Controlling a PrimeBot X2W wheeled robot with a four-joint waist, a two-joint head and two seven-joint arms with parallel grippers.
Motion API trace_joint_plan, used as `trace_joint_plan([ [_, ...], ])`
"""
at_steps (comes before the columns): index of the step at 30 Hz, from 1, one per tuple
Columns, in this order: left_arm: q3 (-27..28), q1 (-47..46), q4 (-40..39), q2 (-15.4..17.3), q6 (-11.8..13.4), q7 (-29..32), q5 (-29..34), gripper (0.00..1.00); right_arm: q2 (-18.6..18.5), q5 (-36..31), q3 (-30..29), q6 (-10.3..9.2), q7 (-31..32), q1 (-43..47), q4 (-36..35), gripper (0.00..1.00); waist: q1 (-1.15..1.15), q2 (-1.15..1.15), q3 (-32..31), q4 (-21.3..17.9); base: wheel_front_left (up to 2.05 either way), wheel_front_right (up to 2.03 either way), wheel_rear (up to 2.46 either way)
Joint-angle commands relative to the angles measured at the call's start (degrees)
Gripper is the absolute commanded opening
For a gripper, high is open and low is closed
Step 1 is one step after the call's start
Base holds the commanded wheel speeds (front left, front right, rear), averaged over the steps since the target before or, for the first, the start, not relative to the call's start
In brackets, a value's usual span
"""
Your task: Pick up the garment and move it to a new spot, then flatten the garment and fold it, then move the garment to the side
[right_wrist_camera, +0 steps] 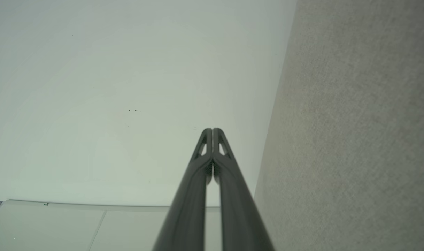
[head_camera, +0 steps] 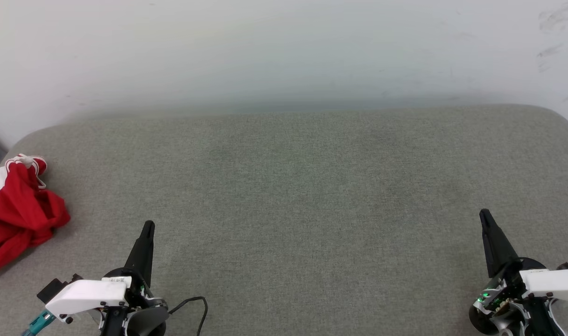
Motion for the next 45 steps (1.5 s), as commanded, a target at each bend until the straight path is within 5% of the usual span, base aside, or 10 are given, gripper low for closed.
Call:
trace_joint_plan([
  [1, 0.1, -0.5, 0.0, 0.0, -0.1, 0.1, 0.1, 0.00, 0.2, -0.3, 0.0, -0.01, 0.1, -0.7, 0.0, 0.00, 0.00, 0.00, 0.0, 0.0, 0.00, 0.00, 0.00],
  [21, 0.1, -0.5, 0.0, 0.0, -0.1, 0.1, 0.1, 0.00, 0.2, -0.3, 0.0, 0.00, 0.0, -0.7, 0.0, 0.00, 0.00, 0.00, 0.0, 0.0, 0.00, 0.00, 0.00],
  [22, 0.0, 0.1, 0.1, 0.0, 0.0, -0.1, 0.0, 1.00, 0.0, 0.0, 0.0, 0.01, 0.0, 0.1, 0.1, 1.00, 0.00, 0.00, 0.0, 0.0, 0.00, 0.00, 0.00],
  [34, 1.0, 2.4, -0.1, -0.3, 0.0, -2.6, 3.1, 1.00, 0.1, -3.7, 0.2, -0.01, -2.6, 2.3, 1.1, 1.00, 0.00, 0.00, 0.0, 0.0, 0.00, 0.00, 0.00],
  [45, 1.6, 3.0, -5.4, -0.2, 2.8, -5.5, 15.8, 1.00, 0.1, -16.4, 0.0, -0.01, -5.5, 3.0, -3.3, 1.00, 0.00, 0.00, 0.1, -0.1, 0.00, 0.00, 0.00],
])
